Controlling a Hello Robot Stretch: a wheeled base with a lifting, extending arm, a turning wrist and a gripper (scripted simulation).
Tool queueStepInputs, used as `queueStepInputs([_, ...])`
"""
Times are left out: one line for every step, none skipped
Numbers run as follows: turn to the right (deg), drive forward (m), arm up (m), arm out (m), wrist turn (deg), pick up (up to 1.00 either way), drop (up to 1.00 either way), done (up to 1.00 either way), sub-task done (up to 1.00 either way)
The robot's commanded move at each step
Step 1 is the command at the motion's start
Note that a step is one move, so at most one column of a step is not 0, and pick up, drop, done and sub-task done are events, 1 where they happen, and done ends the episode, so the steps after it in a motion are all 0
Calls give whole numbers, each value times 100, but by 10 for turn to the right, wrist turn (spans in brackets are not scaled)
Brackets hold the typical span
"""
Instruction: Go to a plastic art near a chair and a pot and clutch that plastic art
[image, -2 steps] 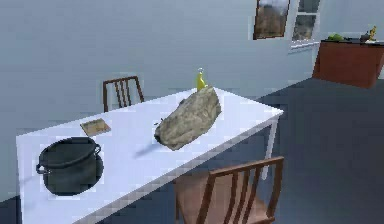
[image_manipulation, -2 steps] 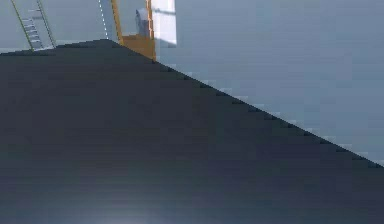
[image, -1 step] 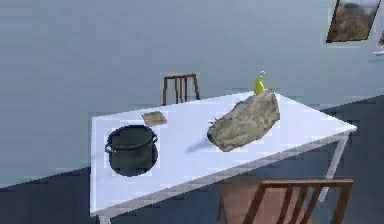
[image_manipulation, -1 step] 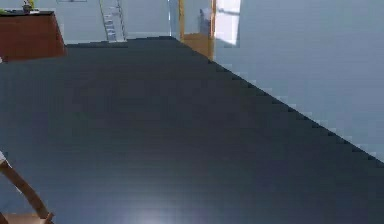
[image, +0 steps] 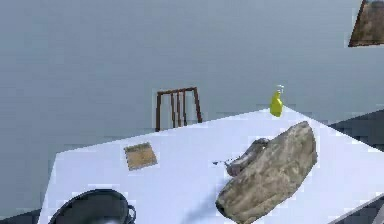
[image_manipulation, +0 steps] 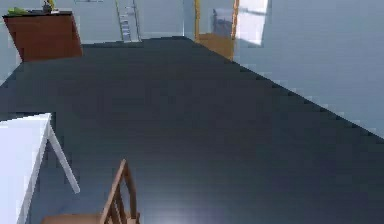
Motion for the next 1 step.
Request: queueStepInputs([-450, 0, 0, 0, 0, 0, 0, 0, 0])
